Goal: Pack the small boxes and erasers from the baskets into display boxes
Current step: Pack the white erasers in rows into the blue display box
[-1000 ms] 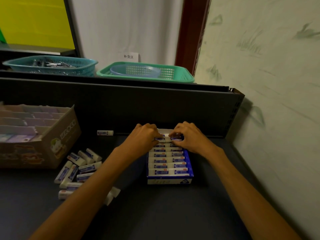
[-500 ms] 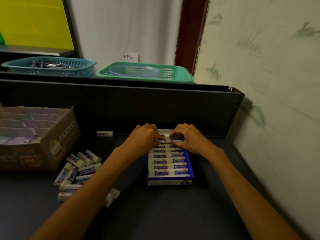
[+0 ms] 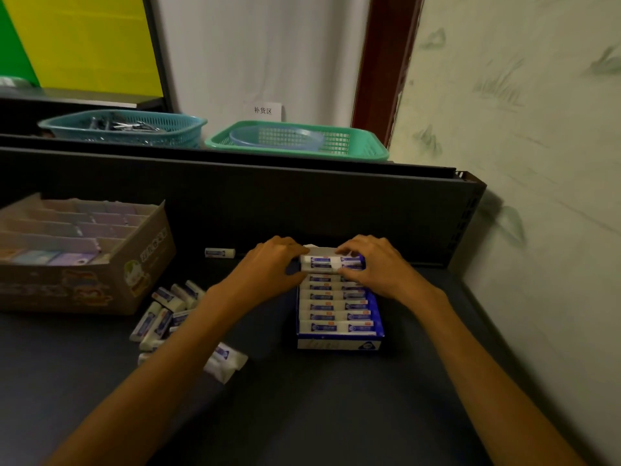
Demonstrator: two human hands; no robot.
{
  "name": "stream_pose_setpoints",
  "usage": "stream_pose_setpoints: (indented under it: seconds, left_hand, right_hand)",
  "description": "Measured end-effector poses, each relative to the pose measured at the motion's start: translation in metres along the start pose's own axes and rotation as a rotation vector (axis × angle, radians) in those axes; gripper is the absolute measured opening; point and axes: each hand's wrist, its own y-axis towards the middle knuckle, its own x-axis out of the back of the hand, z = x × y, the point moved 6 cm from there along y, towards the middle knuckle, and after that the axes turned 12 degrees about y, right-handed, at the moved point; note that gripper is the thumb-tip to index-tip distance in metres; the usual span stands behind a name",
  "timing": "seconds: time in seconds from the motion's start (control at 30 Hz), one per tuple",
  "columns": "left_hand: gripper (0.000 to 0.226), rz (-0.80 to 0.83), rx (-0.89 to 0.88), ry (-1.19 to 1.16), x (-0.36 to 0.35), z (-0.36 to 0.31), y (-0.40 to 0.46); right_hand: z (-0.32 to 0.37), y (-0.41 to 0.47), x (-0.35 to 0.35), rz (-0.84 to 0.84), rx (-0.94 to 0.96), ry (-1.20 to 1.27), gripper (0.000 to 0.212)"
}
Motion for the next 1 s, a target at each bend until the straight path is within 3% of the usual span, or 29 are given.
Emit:
stream_pose_setpoints:
  seconds: [0.27, 0.63, 1.0]
  left_hand:
    - [0.047, 0.089, 0.074, 0.116, 0.018, 0.04, -0.053]
    - [0.055, 0.108, 0.092, 0.097, 0.039, 0.096, -0.148]
    - [0.054, 0.195, 0.033, -0.003, 0.029, 0.103, -0.181]
  right_hand:
    - [0.07, -0.019, -0.011, -0.085, 0.093, -0.043, 0.04]
    - [0.154, -0.041, -0.073, -0.069, 0.04, -0.008, 0.044]
    - [0.181, -0.069, -0.109, 0.071, -0.088, 0.06, 0.042]
